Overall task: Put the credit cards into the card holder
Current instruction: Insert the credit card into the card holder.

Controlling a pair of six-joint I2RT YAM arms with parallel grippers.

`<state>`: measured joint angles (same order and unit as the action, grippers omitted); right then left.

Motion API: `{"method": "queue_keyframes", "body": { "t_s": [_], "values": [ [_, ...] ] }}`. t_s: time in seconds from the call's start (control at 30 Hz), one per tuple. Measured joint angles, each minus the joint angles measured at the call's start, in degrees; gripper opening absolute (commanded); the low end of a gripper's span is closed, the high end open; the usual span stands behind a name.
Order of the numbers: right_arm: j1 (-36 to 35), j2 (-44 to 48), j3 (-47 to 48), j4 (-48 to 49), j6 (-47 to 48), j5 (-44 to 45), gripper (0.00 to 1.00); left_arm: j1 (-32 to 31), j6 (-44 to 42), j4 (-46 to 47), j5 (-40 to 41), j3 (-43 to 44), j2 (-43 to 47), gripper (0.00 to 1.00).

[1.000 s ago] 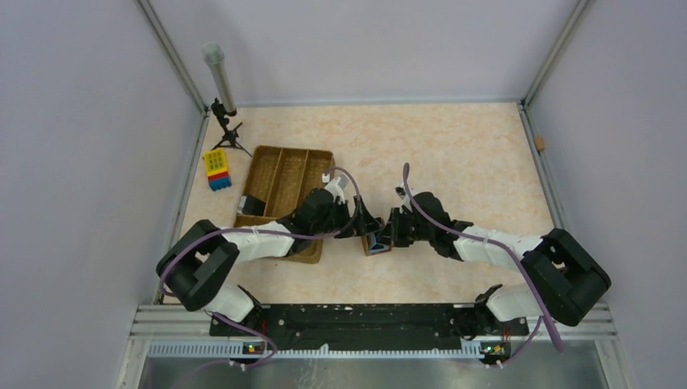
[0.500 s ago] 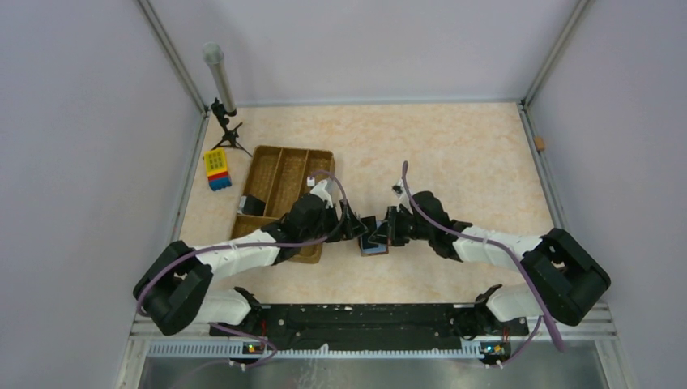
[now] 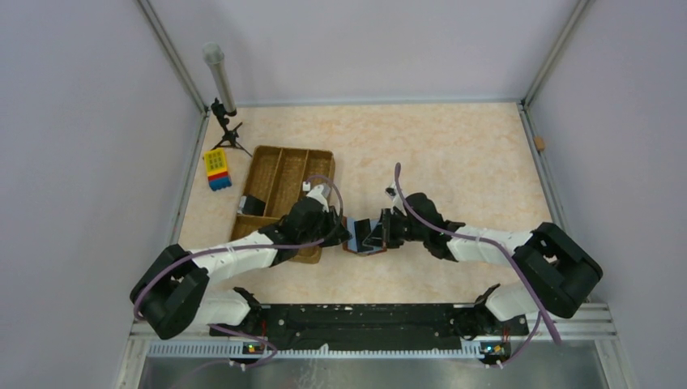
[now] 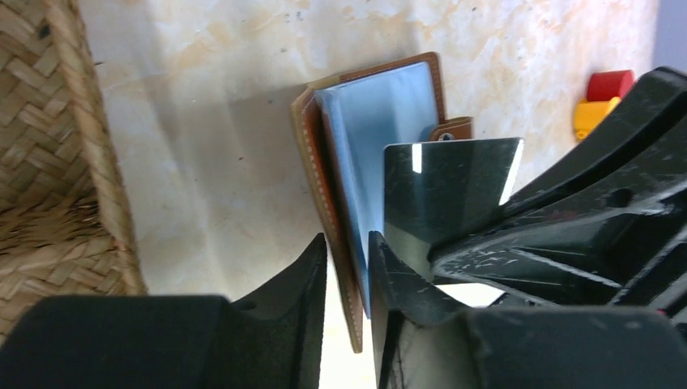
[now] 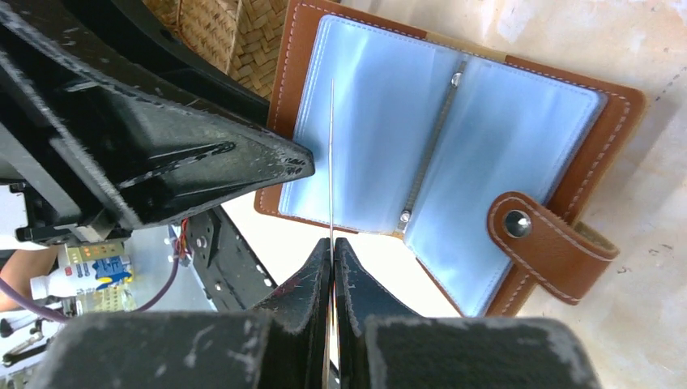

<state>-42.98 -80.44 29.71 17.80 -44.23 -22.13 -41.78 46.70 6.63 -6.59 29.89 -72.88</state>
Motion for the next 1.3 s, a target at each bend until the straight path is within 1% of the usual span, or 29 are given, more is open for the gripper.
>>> {"method": "queue_keyframes", "body": {
  "t_s": [0.07,0.23,0.43,0.57,0.67,0.87,1.3],
  "values": [
    [0.0,0.02,0.13,0.02,0.0,0.31,0.0,0.13,-0.13,-0.98,0.26,-0.02,0.0,0.18],
    [0.0,0.02,0.39,-1.79,0.04,2.43,0.0,0.5,0.04,-2.14,0.48,-0.02,-0.35,0.0],
    [2.16,0.35,-0.46,-3.72,0.0,2.99,0.0,0.68,0.37,0.37,-1.05,-1.14,-3.02,0.0],
    [5.73,0.83,-3.82,-2.62,-0.7,2.03,0.0,0.72,0.9,2.03,-2.29,-1.51,-5.14,0.0],
    [6.84,0.83,-5.55,-1.46,-1.57,0.79,0.0,0.72,1.07,3.32,-3.15,-1.51,-6.67,0.0],
    [7.8,-1.05,-8.13,4.94,-4.76,-3.21,0.0,0.74,1.31,5.01,-4.61,-1.51,-8.7,0.0],
    [8.22,-6.71,-11.69,14.45,-12.09,-8.35,0.0,0.76,1.36,5.4,-4.72,-1.51,-9.51,0.0]
  ]
}}
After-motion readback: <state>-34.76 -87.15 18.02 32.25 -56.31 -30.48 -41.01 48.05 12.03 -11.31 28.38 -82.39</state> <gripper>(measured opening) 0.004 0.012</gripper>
